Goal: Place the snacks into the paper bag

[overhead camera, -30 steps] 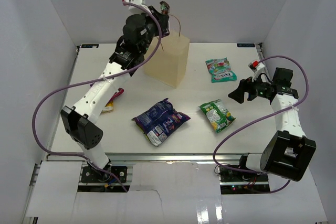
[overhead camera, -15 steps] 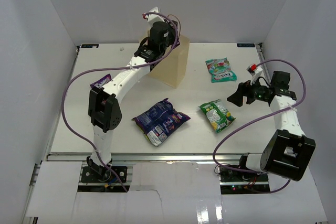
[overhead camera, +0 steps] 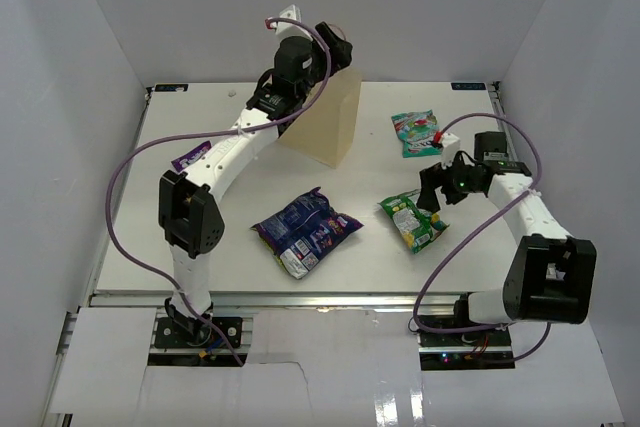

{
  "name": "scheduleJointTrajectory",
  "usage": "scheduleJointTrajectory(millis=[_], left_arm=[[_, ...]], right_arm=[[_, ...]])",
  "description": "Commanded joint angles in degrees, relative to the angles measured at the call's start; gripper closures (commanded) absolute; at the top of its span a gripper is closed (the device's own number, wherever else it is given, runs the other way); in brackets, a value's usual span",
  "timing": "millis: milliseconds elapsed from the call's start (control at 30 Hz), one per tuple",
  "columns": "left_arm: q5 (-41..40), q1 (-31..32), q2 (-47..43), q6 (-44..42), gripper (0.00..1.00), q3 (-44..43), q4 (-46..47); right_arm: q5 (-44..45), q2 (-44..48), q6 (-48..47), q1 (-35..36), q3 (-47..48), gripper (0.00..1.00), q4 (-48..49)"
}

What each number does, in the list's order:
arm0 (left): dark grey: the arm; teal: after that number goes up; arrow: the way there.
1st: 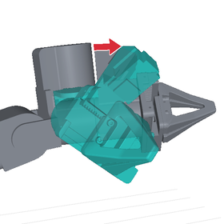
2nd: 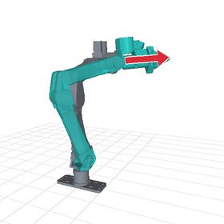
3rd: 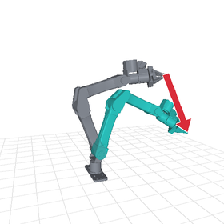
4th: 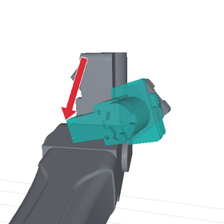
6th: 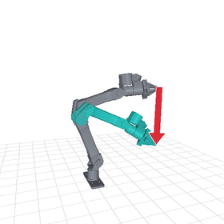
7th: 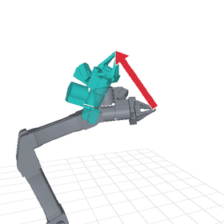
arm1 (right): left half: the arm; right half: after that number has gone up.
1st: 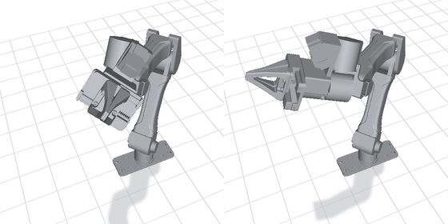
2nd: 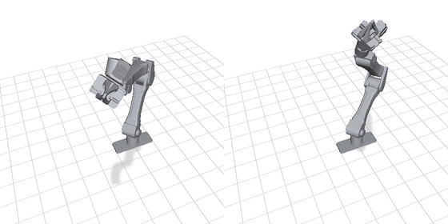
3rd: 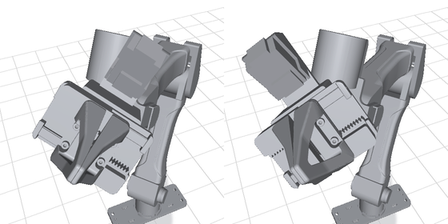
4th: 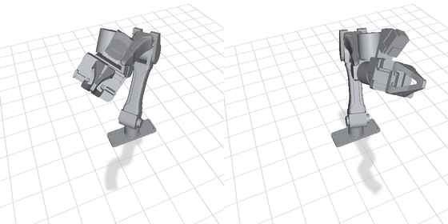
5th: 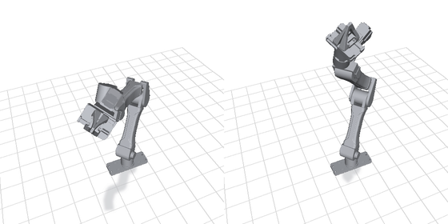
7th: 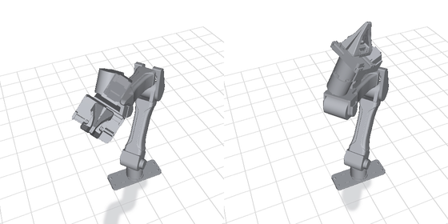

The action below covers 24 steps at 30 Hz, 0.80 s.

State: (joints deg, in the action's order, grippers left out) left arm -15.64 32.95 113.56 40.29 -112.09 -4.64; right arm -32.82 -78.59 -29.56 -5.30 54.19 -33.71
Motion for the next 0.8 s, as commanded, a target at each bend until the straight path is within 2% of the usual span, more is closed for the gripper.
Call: scheduleJointTrajectory(millis=[0, 67, 167, 200, 267, 300, 400, 433, 500, 533, 633, 667, 733, 767], left_arm=[[6.9, -0.3, -8.2, -3.5, 0.13, -0.2, 3.1], [11.7, -0.4, -10.6, -6.0, 0.12, 1.6, 4.2], [15.5, -0.4, -18.1, -11.4, 0.10, 9.0, 6.2], [15.6, -0.4, -20.5, -12.7, 0.10, 14.1, 5.9], [13.1, -0.4, -28.4, -15.3, 0.09, 19.9, 4.2], [12.0, -0.5, -33.9, -16.2, 0.08, 26.0, 2.6], [7.4, -0.7, -42.7, -16.7, 0.07, 36.1, -0.8], [6.2, -0.9, -48.2, -15.4, 0.07, 42.6, -1.9], [1.9, -1.0, -53.5, -13.2, 0.07, 48.6, -6.6], [0.9, -1.1, -58.2, -10.1, 0.07, 53.9, -9.8], [-2.3, -1.1, -65.2, -4.4, 0.07, 61.3, -14.2], [-3.1, -1.1, -69.6, 0.0, 0.07, 65.6, -16.7], [-4.5, -1.1, -73.5, 3.6, 0.07, 69.6, -19.0], [-4.8, -1.1, -76.9, 6.7, 0.07, 72.8, -19.6]], right_arm=[[17.6, 0.0, 6.8, 5.2, -0.8, 0.03, 4.1], [17.4, -0.8, 8.5, 7.8, -1.3, 0.02, 4.8], [18.6, -3.6, 9.3, 9.3, -1.2, 0.02, 5.2], [18.9, -4.4, 9.4, 9.5, -1.1, 0.02, 5.4], [17.9, -7.2, 9.1, 9.5, -0.8, 0.03, 5.0], [17.2, -8.7, 8.8, 9.5, -0.8, 0.04, 4.7], [12.7, -10.3, 6.5, 9.5, -1.3, 0.09, 4.0], [9.8, -10.9, 5.8, 9.5, -1.5, 0.12, 3.8], [7.1, -11.5, 3.9, 9.5, -1.6, 0.21, 2.7], [5.3, -11.9, 3.5, 9.5, -1.6, 0.32, 2.3], [2.9, -10.5, 1.2, 9.3, -1.3, 0.52, 1.2], [2.4, -9.9, 0.3, 9.1, -1.2, 0.65, 0.8], [0.9, -7.7, -2.1, 8.8, -0.8, 0.81, 0.2], [0.4, -6.9, -2.9, 8.8, 0.0, 0.86, 0.0]])
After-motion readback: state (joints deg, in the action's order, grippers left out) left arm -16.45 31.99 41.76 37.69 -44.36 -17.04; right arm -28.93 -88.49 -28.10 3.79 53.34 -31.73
